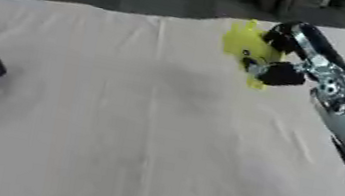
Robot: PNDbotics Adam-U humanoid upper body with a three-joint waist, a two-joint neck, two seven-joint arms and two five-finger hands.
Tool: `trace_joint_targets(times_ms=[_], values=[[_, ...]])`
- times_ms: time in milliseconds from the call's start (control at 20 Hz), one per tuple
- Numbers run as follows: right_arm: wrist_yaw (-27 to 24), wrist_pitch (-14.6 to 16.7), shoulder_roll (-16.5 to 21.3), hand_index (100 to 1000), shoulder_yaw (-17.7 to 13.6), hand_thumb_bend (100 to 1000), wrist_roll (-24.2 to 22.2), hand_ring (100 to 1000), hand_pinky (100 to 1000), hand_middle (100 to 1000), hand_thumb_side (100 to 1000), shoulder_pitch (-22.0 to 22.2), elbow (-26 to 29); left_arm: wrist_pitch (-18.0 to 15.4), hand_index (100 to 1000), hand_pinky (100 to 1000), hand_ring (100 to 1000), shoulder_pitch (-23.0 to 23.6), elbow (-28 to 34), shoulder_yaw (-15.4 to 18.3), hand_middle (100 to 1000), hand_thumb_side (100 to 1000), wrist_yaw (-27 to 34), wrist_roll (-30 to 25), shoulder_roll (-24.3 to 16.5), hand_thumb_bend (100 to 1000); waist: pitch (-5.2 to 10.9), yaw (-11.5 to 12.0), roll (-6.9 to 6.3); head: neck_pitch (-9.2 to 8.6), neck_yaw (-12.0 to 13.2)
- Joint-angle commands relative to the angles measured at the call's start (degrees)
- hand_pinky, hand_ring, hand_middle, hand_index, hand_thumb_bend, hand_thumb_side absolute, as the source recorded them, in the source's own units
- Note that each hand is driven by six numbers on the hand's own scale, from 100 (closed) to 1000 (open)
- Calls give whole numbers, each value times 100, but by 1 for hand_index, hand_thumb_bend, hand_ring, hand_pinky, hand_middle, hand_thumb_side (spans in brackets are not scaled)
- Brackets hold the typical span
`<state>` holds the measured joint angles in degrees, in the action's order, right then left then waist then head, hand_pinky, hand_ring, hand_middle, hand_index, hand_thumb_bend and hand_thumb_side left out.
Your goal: Pick up the objects with one hand, pass them to the other hand, and then place them into the box on the other side of the table.
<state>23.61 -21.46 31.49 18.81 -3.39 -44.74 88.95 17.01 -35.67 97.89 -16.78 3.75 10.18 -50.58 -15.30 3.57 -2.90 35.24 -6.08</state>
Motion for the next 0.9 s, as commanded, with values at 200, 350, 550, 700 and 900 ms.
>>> trace_joint_targets(times_ms=[200, 350, 550, 700, 900], values=[[701, 470, -493, 555, 119, 345, 232, 560, 699, 416, 100, -289, -197, 50, 790, 847, 721, -286, 167, -124, 796, 670, 36, -299, -167, 100, 155, 53, -34, -94, 118], [1005, 681, -724, 555, 181, 344, 339, 560, 702, 416, 100, -377, -338, 91, 792, 846, 722, -412, 260, -233, 796, 677, 80, -539, -167, 100, 155, 76, -45, -77, 129], [1179, 909, -985, 555, 254, 334, 444, 556, 690, 416, 100, -503, -531, 192, 793, 846, 723, -577, 382, -419, 795, 721, 145, -867, -152, 100, 156, 88, -51, -54, 133], [1137, 1054, -1173, 555, 304, 322, 593, 555, 682, 416, 100, -561, -701, 268, 796, 845, 726, -745, 447, -616, 796, 750, 178, -1152, -118, 100, 155, 99, -61, -51, 147], [1116, 1313, -1399, 555, 397, 308, 851, 553, 674, 415, 100, -607, -927, 390, 804, 845, 731, -1057, 486, -925, 800, 787, 189, -1591, -5, 100, 153, 134, -88, -39, 159]])
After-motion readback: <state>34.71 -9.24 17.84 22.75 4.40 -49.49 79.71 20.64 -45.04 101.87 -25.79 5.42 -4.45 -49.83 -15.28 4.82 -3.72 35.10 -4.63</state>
